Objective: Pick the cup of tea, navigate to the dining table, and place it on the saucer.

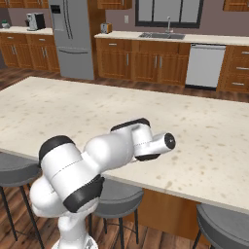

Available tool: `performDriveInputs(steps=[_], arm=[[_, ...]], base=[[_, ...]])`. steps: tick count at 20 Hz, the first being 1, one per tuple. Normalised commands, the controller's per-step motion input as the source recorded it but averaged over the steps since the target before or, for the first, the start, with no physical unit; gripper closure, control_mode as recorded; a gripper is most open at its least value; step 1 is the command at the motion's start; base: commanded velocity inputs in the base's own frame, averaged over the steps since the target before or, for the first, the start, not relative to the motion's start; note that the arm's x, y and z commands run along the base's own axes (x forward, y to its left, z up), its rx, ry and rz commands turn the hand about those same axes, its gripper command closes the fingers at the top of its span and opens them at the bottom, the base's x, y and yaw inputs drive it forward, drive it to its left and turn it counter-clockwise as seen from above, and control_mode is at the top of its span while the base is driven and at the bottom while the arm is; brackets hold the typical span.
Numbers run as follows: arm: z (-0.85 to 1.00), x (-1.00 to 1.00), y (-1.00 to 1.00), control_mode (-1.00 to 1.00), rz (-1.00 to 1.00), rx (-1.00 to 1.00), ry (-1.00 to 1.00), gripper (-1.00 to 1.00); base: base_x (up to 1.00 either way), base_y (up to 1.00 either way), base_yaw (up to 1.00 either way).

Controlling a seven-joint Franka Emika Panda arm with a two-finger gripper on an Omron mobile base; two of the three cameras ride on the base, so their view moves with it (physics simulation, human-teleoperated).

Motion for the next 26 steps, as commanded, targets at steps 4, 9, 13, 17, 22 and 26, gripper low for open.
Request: performDriveInputs(steps=[4,9,13,17,22,26], arm=[[-0.04,0.14,0.00,-1.00,0.00,0.00,0.00,1.00],[-0.18,0.15,0.02,-1.00,0.00,0.00,0.00,1.00],[-0.23,0.16,0.07,-1.00,0.00,0.00,0.00,1.00],[-0.14,0.16,0.02,-1.00,0.00,0.00,0.00,1.00],[-0.10,0.18,0.00,-1.00,0.00,0.00,0.00,1.00],[-0.11,0.24,0.00,-1.00,0.00,-0.02,0.00,1.00]], base=[[0.00,0.00,0.00],[0.00,0.00,0.00],[0.00,0.00,0.00],[0.00,0.00,0.00],[0.00,0.00,0.00],[0.00,0.00,0.00]])
